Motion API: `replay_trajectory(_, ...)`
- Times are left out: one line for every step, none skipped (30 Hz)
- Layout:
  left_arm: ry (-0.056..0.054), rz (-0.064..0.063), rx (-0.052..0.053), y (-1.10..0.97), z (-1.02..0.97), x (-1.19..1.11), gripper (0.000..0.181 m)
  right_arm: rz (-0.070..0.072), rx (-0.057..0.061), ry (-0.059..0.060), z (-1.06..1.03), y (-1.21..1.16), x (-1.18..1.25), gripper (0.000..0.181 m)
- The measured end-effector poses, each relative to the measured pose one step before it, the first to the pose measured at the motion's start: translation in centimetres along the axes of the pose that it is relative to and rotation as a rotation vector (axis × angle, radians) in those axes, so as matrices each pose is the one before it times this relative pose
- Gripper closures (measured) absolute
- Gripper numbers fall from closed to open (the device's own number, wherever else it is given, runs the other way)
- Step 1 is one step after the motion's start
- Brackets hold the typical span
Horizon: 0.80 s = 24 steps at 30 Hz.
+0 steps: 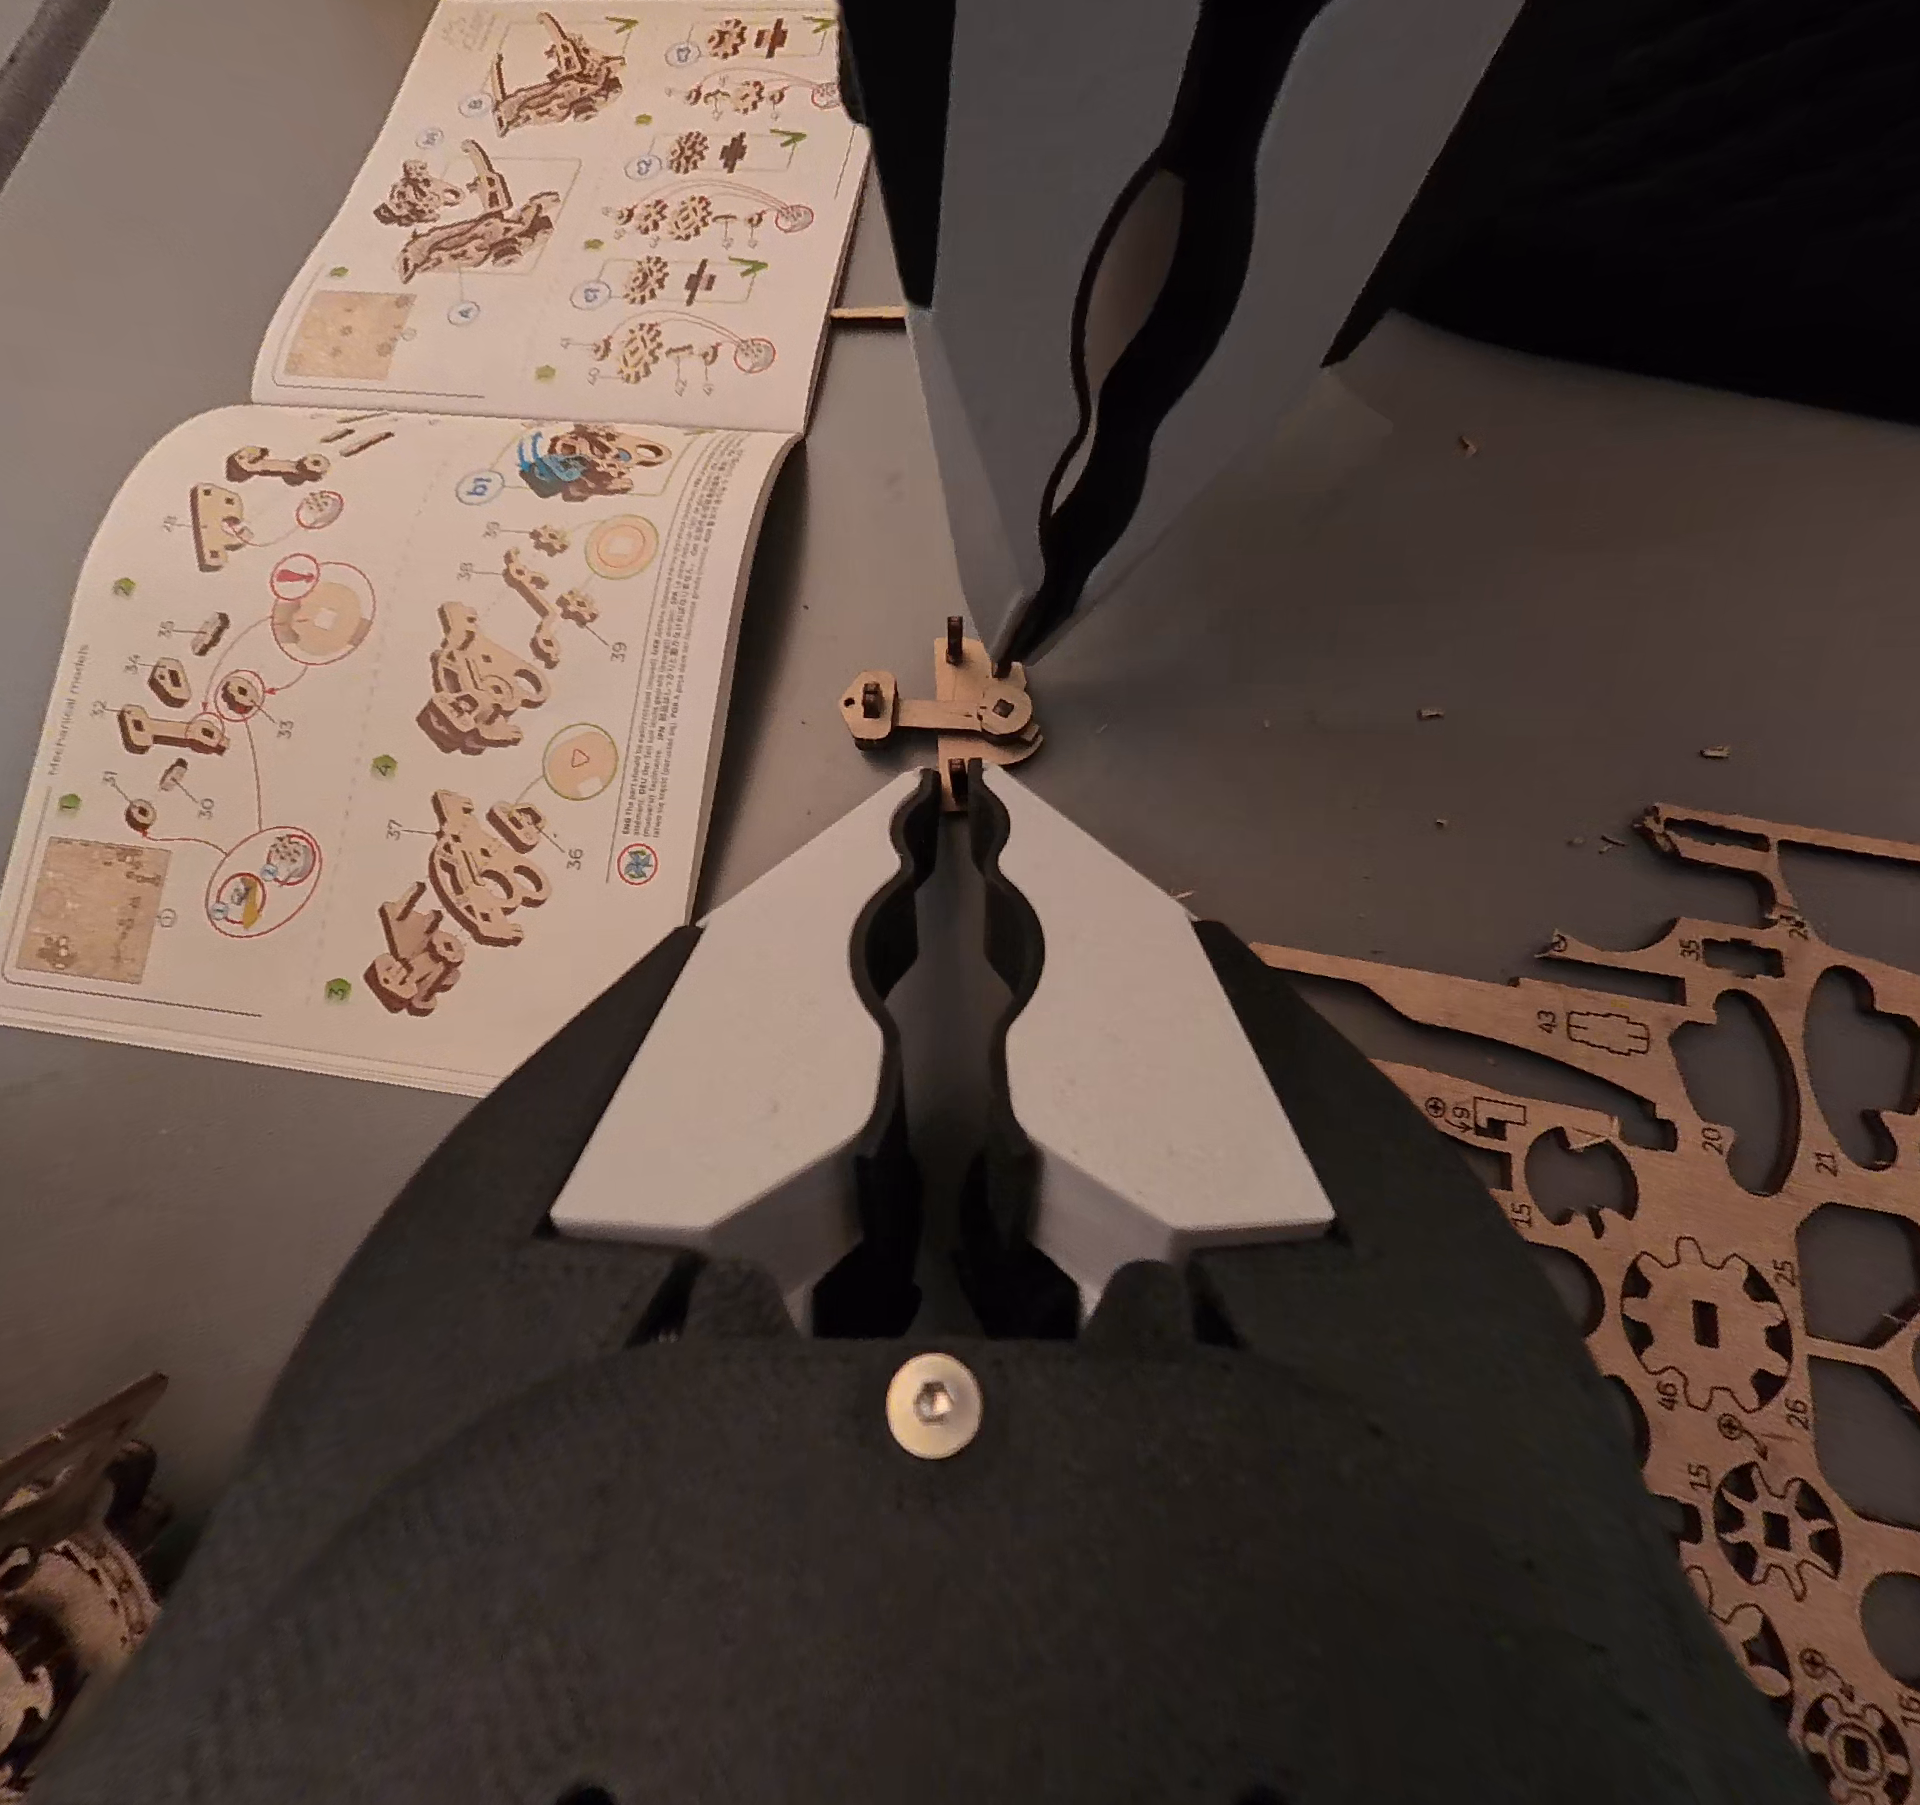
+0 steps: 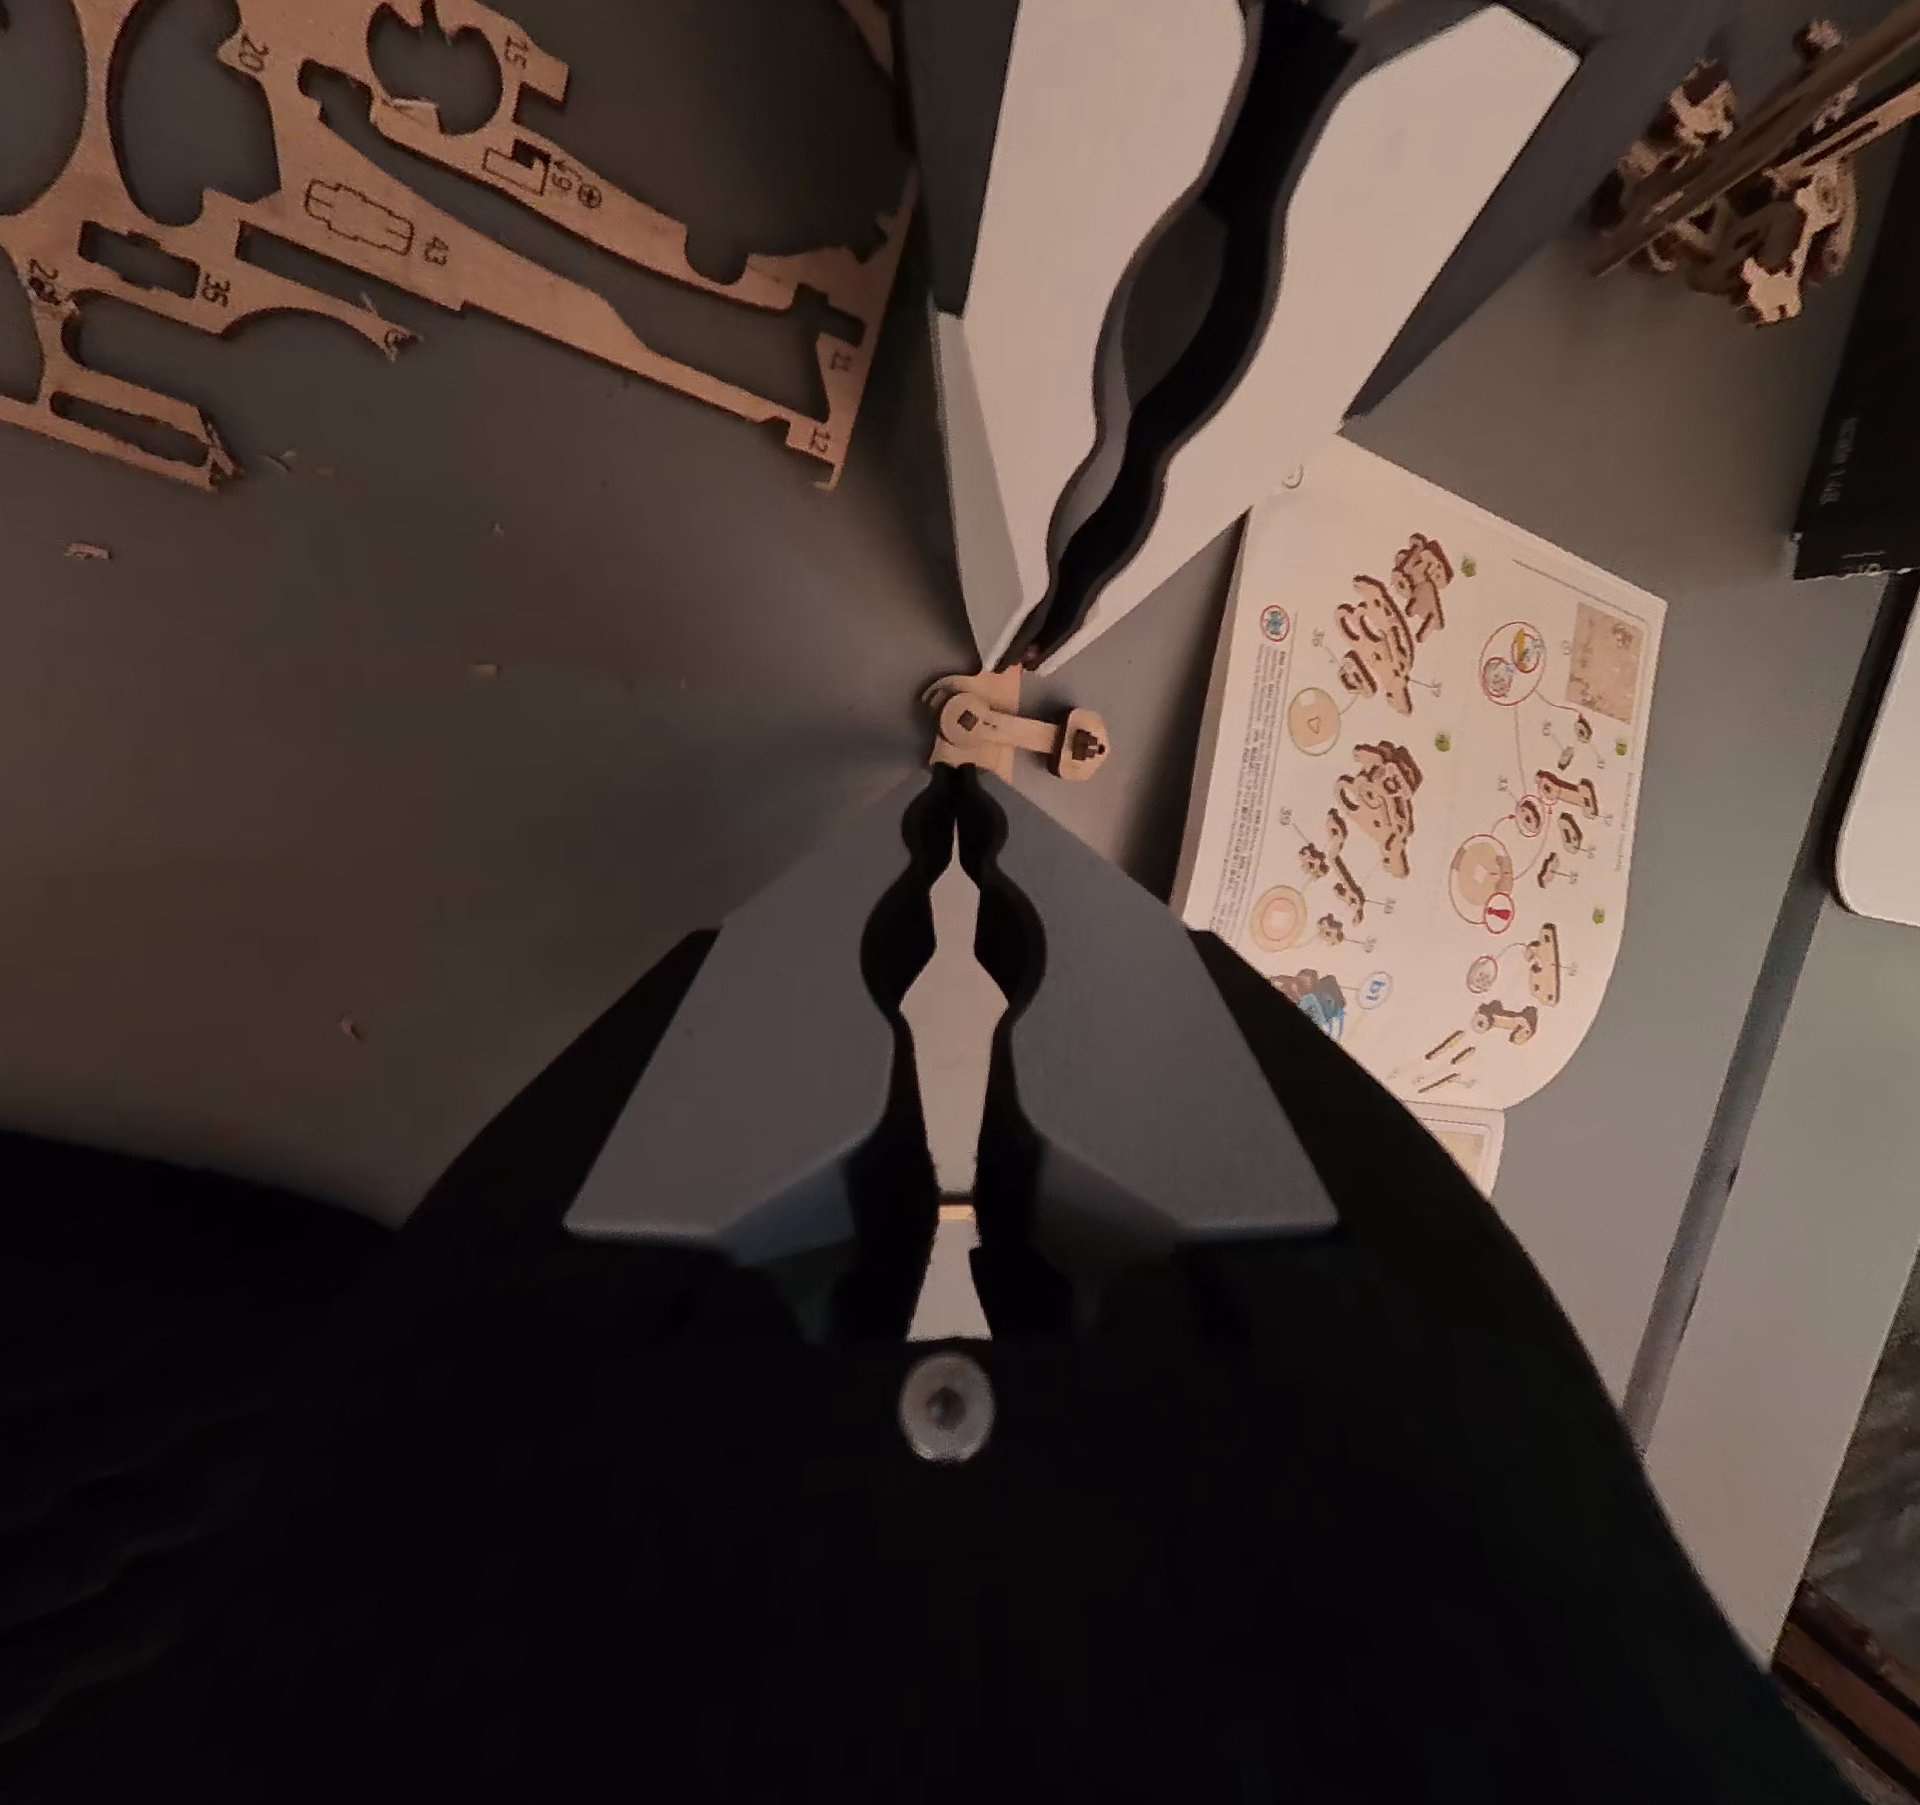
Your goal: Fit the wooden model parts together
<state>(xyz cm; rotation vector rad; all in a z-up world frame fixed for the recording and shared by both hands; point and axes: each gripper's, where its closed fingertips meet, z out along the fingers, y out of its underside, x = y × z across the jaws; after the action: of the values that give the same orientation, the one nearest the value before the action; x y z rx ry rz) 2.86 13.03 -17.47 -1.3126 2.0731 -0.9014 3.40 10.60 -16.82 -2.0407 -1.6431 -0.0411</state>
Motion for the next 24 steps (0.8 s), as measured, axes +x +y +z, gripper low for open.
replay_trajectory(0.0012, -0.0015, 0.0, 0.003, 0.0, -0.005, 0.178, 0.0093, 0.0062, 0.0009, -0.001, 0.013, 0.004, 0.181)
replay_trajectory(0.0015, -0.0018, 0.0, -0.01, 0.0, -0.002, 0.178, 0.008, 0.0058, 0.0004, -0.007, -0.003, 0.005, 0.181)
replay_trajectory(0.0013, -0.0013, 0.0, 0.0, 0.002, 0.005, 0.178, 0.0124, 0.0007, -0.0007, 0.008, 0.0, 0.014, 0.181)
replay_trajectory(0.0007, -0.0002, 0.0, -0.003, 0.005, -0.002, 0.178, 0.0099, -0.0057, -0.0018, -0.006, 0.006, -0.002, 0.181)
replay_trajectory(0.0, 0.0008, 0.0001, -0.013, 0.013, 0.009, 0.178, -0.0007, -0.0125, -0.0013, 0.008, 0.024, 0.004, 0.181)
replay_trajectory(-0.0005, 0.0011, 0.0001, -0.004, 0.003, -0.006, 0.178, -0.0079, -0.0186, -0.0024, 0.007, 0.016, -0.007, 0.181)
replay_trajectory(-0.0004, 0.0006, 0.0001, -0.004, 0.003, 0.0, 0.178, -0.003, -0.0221, -0.009, 0.009, 0.018, 0.001, 0.181)
replay_trajectory(-0.0001, 0.0, 0.0, -0.006, 0.007, -0.005, 0.178, 0.0049, -0.0206, -0.0145, 0.012, 0.019, -0.004, 0.181)
replay_trajectory(-0.0003, 0.0001, 0.0001, -0.01, 0.01, 0.0, 0.178, 0.0054, -0.0165, -0.0146, 0.021, 0.005, 0.007, 0.181)
replay_trajectory(-0.001, 0.0, 0.0, -0.009, 0.01, -0.009, 0.178, -0.001, -0.0102, -0.0052, 0.077, -0.062, 0.051, 0.181)
replay_trajectory(-0.0022, 0.0002, -0.0001, 0.006, 0.008, -0.023, 0.178, -0.0093, -0.0123, -0.0008, 0.026, 0.002, 0.029, 0.181)
replay_trajectory(-0.0011, 0.0009, 0.0, -0.007, 0.005, -0.003, 0.178, -0.0049, -0.0087, -0.0005, 0.007, 0.016, 0.002, 0.181)
replay_trajectory(-0.0015, 0.0016, 0.0, -0.009, 0.008, -0.004, 0.178, 0.0, -0.0038, -0.0007, 0.004, 0.027, -0.006, 0.181)
replay_trajectory(-0.0017, 0.0022, 0.0, -0.001, -0.004, 0.005, 0.178, 0.0033, 0.0022, -0.0014, -0.001, 0.028, -0.002, 0.181)
replay_trajectory(-0.0011, 0.0013, -0.0001, 0.008, 0.004, -0.002, 0.178, 0.0027, 0.0077, -0.0021, -0.002, 0.015, -0.001, 0.181)
replay_trajectory(-0.0007, 0.0006, 0.0, -0.003, 0.003, -0.005, 0.178, 0.0025, 0.0109, -0.0023, -0.011, 0.004, 0.005, 0.181)
replay_trajectory(-0.0006, 0.0005, 0.0, 0.002, -0.005, 0.001, 0.178, 0.001, 0.0115, -0.0011, -0.007, 0.026, -0.005, 0.181)
replay_trajectory(-0.0006, 0.0006, 0.0, -0.003, 0.003, -0.004, 0.178, 0.0003, 0.0077, 0.0009, -0.005, 0.063, 0.004, 0.181)
replay_trajectory(-0.0003, 0.0004, 0.0, 0.011, 0.001, 0.006, 0.178, 0.0006, 0.0096, 0.0026, 0.001, 0.005, 0.01, 0.181)
replay_trajectory(0.0005, -0.0007, 0.0, 0.0, 0.002, -0.01, 0.178, -0.0022, 0.0105, 0.005, -0.01, 0.009, -0.003, 0.181)
replay_trajectory(0.0012, -0.0015, 0.0, -0.004, -0.007, -0.005, 0.178, 0.0036, 0.009, 0.0034, -0.002, 0.011, 0.009, 0.181)
replay_trajectory(0.0016, -0.0019, 0.0, 0.004, 0.0, 0.004, 0.178, 0.0005, 0.0071, 0.0011, -0.006, 0.008, 0.0, 0.181)
replay_trajectory(0.0019, -0.0023, 0.0, 0.001, 0.004, -0.002, 0.178, 0.0047, 0.0061, -0.001, -0.006, 0.002, 0.012, 0.181)
replay_trajectory(0.0018, -0.0023, 0.0, 0.001, 0.004, -0.003, 0.178, -0.0004, 0.0027, -0.0002, -0.002, 0.011, -0.003, 0.181)
